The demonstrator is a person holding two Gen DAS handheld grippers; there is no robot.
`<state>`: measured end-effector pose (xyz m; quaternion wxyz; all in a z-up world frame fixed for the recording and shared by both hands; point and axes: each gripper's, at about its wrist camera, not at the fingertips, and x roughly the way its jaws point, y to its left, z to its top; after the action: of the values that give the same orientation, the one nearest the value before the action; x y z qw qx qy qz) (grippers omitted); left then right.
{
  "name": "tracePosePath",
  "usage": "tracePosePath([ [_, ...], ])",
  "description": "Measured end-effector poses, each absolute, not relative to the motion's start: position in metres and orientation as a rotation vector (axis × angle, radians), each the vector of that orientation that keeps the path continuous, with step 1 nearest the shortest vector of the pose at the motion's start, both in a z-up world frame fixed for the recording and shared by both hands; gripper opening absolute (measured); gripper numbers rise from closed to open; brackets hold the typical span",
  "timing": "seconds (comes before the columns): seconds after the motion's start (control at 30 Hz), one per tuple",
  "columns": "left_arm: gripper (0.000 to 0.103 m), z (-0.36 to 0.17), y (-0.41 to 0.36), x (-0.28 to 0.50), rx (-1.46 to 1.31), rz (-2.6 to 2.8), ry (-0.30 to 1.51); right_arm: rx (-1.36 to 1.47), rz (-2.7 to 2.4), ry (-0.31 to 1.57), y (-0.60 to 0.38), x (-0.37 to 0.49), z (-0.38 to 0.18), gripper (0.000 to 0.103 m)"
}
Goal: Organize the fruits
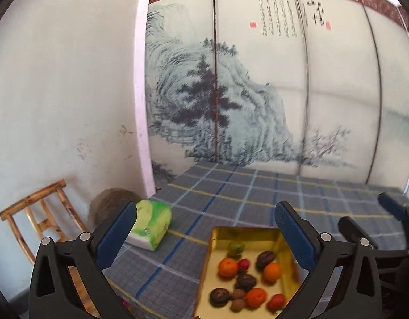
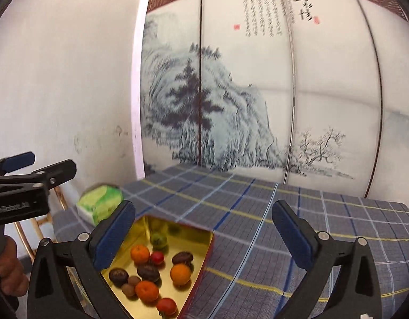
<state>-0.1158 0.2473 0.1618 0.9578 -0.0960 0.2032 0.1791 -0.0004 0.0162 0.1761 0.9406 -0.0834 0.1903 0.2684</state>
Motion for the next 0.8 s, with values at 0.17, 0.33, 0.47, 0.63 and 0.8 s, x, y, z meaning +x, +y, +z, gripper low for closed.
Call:
tracePosePath([
  [0.17,0.103,0.182,0.248,-0.128,-0.248,0.279,0.356,-0.150,0.556,0.356,0.011,-0.008,0.191,0.102],
  [0.33,0.103,0.195,0.238,-0.130,-0.168,0.306,0.348,-0.158,0.570,0.369,0.016,-0.009,0.191,0.102],
  [0.47,0.103,0.201,0.231,-0.139,-0.139,0.348,0.312,-0.147,0.573,0.358,0.013,-0.012,0.196,0.102],
  [0.63,0.103,0.202,0.226,-0.137,-0.124,0.351,0.322,-0.151,0.581,0.361,0.013,-0.015,0.197,0.102],
  [0.8,0.103,0.196,0.229,-0.130,-0.145,0.356,0.367,-0.171,0.574,0.363,0.017,-0.018,0.195,0.102],
])
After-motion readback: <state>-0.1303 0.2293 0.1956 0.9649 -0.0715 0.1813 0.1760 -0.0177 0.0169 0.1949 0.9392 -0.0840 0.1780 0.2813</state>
